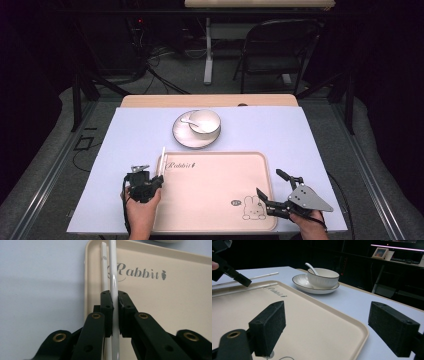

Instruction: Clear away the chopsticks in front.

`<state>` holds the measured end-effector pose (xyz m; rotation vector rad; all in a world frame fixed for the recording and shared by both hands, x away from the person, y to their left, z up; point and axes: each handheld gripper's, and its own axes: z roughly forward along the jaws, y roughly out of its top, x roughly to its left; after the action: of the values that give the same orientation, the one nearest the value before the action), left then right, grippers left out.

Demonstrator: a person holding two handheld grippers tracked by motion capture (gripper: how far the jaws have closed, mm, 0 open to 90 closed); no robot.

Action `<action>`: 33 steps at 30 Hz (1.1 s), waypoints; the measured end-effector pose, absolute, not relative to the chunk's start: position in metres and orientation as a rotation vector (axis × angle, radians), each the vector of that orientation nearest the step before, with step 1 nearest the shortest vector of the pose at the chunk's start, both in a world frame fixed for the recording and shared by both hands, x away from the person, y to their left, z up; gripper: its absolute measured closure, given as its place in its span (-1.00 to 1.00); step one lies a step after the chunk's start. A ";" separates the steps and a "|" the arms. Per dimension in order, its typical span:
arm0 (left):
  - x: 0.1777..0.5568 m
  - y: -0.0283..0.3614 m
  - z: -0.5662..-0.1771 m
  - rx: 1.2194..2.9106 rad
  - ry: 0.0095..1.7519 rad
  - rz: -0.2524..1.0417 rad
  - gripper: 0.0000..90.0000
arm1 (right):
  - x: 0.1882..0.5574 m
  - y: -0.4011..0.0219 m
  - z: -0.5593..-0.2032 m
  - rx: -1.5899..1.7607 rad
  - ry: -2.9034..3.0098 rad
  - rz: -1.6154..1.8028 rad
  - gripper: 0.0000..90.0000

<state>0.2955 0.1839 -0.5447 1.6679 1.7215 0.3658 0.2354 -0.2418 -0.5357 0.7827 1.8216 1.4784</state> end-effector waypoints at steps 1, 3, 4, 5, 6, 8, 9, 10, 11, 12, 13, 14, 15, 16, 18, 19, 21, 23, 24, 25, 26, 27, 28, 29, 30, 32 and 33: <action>0.295 0.184 -0.545 1.675 1.724 0.370 0.86 | 0.236 -0.242 -0.536 0.784 1.822 1.478 -0.69; 0.296 0.183 -0.546 1.688 1.725 0.378 0.86 | 0.236 -0.242 -0.536 0.783 1.821 1.476 -0.69; 0.296 0.182 -0.546 1.694 1.726 0.380 0.85 | 0.236 -0.242 -0.536 0.785 1.821 1.478 -0.69; 0.296 0.182 -0.547 1.695 1.728 0.379 0.85 | 0.235 -0.242 -0.536 0.785 1.821 1.478 -0.69; 0.296 0.182 -0.547 1.695 1.732 0.378 0.85 | 0.236 -0.242 -0.536 0.784 1.822 1.477 -0.69; 0.296 0.182 -0.549 1.695 1.738 0.393 0.85 | 0.236 -0.242 -0.536 0.785 1.823 1.474 -0.69; 0.295 0.182 -0.549 1.697 1.736 0.394 0.85 | 0.236 -0.242 -0.536 0.785 1.823 1.474 -0.69; 0.295 0.183 -0.549 1.698 1.732 0.388 0.83 | 0.236 -0.242 -0.536 0.786 1.823 1.475 -0.69; 0.295 0.182 -0.549 1.698 1.733 0.388 0.81 | 0.236 -0.242 -0.536 0.781 1.824 1.475 -0.69; 0.295 0.181 -0.550 1.702 1.733 0.394 0.81 | 0.236 -0.241 -0.536 0.781 1.825 1.475 -0.69; 0.295 0.181 -0.551 1.708 1.734 0.396 0.81 | 0.236 -0.241 -0.536 0.781 1.825 1.475 -0.69; 0.295 0.180 -0.552 1.708 1.734 0.390 0.81 | 0.236 -0.242 -0.536 0.781 1.824 1.475 -0.69; 0.295 0.181 -0.552 1.715 1.735 0.388 0.81 | 0.236 -0.242 -0.536 0.785 1.823 1.477 -0.69; 0.295 0.181 -0.553 1.705 1.733 0.391 0.81 | 0.236 -0.242 -0.536 0.785 1.823 1.477 -0.69; 0.295 0.181 -0.553 1.705 1.737 0.388 0.80 | 0.236 -0.242 -0.536 0.781 1.824 1.476 -0.69; 0.295 0.181 -0.552 1.706 1.740 0.385 0.80 | 0.235 -0.242 -0.536 0.780 1.824 1.476 -0.69; 0.295 0.182 -0.552 1.708 1.743 0.388 0.79 | 0.236 -0.242 -0.536 0.779 1.823 1.474 -0.69; 0.294 0.182 -0.552 1.707 1.743 0.385 0.77 | 0.235 -0.242 -0.536 0.780 1.823 1.476 -0.69; 0.294 0.182 -0.552 1.708 1.742 0.388 0.76 | 0.235 -0.242 -0.536 0.779 1.822 1.476 -0.69; 0.294 0.182 -0.552 1.707 1.740 0.390 0.75 | 0.235 -0.242 -0.536 0.779 1.823 1.476 -0.69; 0.293 0.182 -0.552 1.704 1.739 0.391 0.75 | 0.235 -0.242 -0.536 0.779 1.822 1.475 -0.69; 0.293 0.182 -0.552 1.706 1.737 0.390 0.75 | 0.235 -0.242 -0.536 0.778 1.822 1.475 -0.69; 0.292 0.182 -0.553 1.706 1.734 0.385 0.77 | 0.235 -0.242 -0.536 0.779 1.822 1.475 -0.69; 0.292 0.182 -0.553 1.703 1.732 0.385 0.78 | 0.235 -0.242 -0.536 0.780 1.823 1.476 -0.69; 0.292 0.182 -0.553 1.701 1.731 0.384 0.78 | 0.236 -0.242 -0.536 0.778 1.824 1.475 -0.69; 0.292 0.182 -0.553 1.700 1.728 0.383 0.77 | 0.236 -0.242 -0.536 0.777 1.822 1.475 -0.69; 0.292 0.182 -0.553 1.704 1.726 0.382 0.76 | 0.236 -0.242 -0.536 0.777 1.822 1.475 -0.69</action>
<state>0.2921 0.1822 -0.5530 1.7041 1.7258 0.3821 0.2356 -0.2418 -0.5356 0.7771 1.8223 1.4750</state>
